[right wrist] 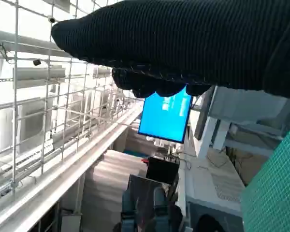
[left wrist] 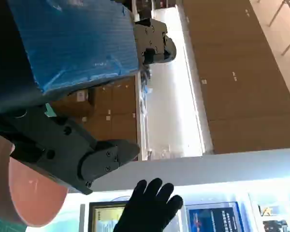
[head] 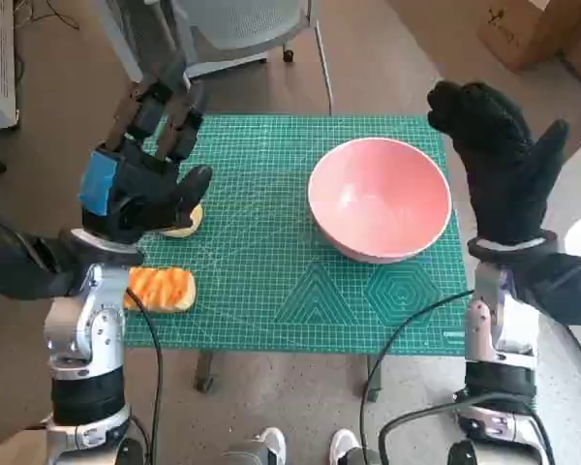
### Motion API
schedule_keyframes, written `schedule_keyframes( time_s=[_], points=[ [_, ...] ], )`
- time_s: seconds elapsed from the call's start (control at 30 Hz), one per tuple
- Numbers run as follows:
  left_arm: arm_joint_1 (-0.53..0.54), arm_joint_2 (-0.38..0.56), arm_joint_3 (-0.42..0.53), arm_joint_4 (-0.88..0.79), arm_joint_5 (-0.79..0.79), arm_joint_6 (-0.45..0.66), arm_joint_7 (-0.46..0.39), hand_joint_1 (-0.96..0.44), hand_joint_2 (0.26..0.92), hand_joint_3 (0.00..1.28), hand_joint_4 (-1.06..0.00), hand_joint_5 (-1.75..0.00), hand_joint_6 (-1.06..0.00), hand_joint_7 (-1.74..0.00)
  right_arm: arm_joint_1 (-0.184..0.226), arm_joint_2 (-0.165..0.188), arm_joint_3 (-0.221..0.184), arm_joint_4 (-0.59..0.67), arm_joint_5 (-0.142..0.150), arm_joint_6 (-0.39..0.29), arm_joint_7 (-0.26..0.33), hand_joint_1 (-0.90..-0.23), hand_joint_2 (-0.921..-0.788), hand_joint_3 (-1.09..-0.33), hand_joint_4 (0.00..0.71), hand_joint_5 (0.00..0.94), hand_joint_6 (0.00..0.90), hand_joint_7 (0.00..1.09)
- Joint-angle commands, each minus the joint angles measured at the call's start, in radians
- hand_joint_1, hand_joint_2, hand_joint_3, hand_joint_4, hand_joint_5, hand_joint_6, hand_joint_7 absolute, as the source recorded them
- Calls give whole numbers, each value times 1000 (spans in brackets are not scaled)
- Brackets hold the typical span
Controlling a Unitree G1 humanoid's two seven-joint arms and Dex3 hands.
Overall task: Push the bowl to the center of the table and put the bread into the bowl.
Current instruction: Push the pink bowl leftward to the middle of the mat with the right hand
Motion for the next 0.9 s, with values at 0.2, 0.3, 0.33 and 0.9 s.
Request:
schedule_keyframes(
  time_s=[0.2, 0.3, 0.33, 0.9],
  points=[
    [4, -11, -6, -23, -10, 14, 18, -325, 674, 734, -4, -2, 1, -415, 38, -11, -1, -10, -12, 0, -4, -616, -921, -586, 249, 0, 407, 0],
    [4, -14, -10, -28, -8, 16, 22, -321, 677, 732, -4, -2, 1, -412, 41, -13, -2, -9, -12, -3, -3, -616, -921, -587, 249, 0, 407, 0],
    [5, -14, -11, -28, -7, 16, 23, -318, 681, 734, -4, -2, 1, -412, 41, -14, -3, -8, -11, -3, -3, -617, -921, -587, 249, 0, 407, 0],
    [-1, -13, -18, -17, -8, 10, 16, -307, 715, 749, -3, -2, 1, -411, 57, -20, -6, -25, -9, 6, -9, -622, -921, -590, 248, 0, 400, 0]
  ],
)
